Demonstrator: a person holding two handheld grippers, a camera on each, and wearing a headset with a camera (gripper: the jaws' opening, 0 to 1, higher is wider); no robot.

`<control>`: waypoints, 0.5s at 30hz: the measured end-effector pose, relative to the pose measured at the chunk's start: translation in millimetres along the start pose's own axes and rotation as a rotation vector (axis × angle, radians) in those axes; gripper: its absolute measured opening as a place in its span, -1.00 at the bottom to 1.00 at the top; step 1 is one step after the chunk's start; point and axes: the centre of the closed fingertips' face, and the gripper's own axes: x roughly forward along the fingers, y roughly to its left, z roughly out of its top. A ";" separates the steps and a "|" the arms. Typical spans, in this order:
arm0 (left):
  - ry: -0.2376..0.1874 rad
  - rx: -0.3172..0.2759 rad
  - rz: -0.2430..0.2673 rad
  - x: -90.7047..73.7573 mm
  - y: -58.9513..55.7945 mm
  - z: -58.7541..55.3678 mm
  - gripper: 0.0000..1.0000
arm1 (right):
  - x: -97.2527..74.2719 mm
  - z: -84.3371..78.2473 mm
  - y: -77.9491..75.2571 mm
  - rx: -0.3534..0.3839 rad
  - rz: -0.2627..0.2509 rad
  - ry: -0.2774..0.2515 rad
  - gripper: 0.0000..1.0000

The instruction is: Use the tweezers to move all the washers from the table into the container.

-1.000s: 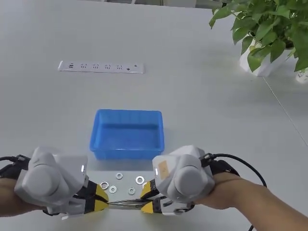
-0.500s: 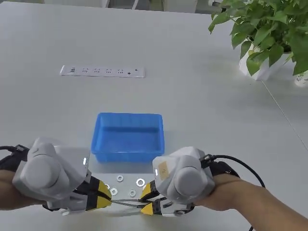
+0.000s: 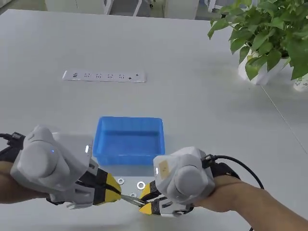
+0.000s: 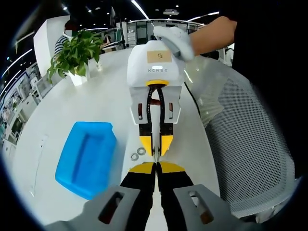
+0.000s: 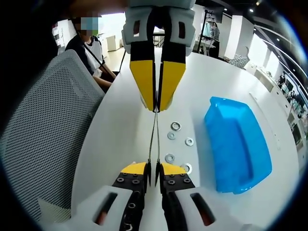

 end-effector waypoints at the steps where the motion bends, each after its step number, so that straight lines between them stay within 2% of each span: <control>1: -0.002 0.003 0.000 -0.7 0.1 2.3 -0.88 | -0.4 0.9 -0.1 0.002 -0.001 -0.003 -0.77; 9: -0.024 0.039 0.005 -4.5 0.0 22.2 -0.88 | -2.3 9.7 -1.1 0.004 -0.007 -0.028 -0.77; 15: -0.030 0.054 -0.006 -3.9 -1.9 30.5 -0.88 | -0.6 15.6 0.3 0.001 -0.006 -0.041 -0.77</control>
